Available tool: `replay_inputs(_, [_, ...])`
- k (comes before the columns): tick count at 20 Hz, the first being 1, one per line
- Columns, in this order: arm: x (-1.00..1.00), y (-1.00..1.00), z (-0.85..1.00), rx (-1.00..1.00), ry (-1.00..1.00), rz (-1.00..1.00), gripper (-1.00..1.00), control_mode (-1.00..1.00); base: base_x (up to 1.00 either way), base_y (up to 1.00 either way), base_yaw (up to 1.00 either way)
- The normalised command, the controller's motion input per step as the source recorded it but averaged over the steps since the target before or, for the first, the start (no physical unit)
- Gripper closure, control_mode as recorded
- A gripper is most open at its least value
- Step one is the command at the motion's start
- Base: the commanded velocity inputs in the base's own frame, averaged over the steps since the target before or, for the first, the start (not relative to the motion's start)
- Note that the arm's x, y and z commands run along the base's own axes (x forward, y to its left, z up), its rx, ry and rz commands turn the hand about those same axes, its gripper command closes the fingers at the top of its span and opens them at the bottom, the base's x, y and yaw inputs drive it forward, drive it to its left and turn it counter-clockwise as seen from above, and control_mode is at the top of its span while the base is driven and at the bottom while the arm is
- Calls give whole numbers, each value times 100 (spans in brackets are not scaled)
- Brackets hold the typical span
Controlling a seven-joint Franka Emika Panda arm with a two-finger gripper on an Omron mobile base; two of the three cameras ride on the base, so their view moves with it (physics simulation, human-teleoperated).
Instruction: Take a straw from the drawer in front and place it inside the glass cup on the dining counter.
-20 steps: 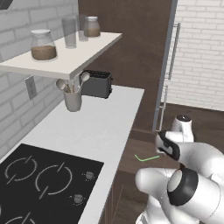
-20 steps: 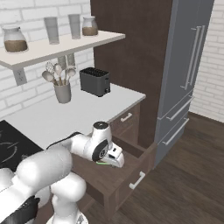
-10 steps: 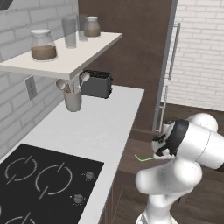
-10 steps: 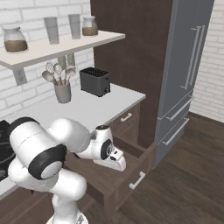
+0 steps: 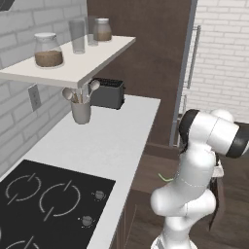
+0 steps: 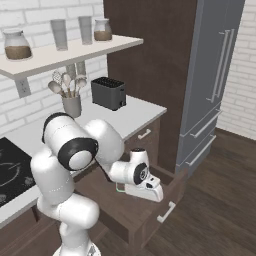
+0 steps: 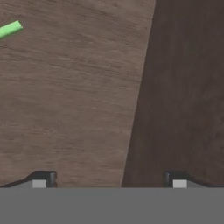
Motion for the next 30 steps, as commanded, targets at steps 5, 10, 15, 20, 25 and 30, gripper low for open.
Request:
replay_inputs(5, [-24,-98,-12,0,0,0,-100,-100,0,0,0])
replay_inputs(10, [-37,4,30,0,-8,4,-100,-100,0,0,0])
replay_inputs(15, [1,98,61,0,-12,16,-100,-100,0,0,0])
replay_inputs(20, [41,69,24,0,-1,25,-100,-100,0,0,0])
replay_inputs(25, [48,25,0,0,0,41,-100,-100,0,0,0])
replay_inputs(30, [41,0,-13,1,2,40,-100,-100,0,0,0])
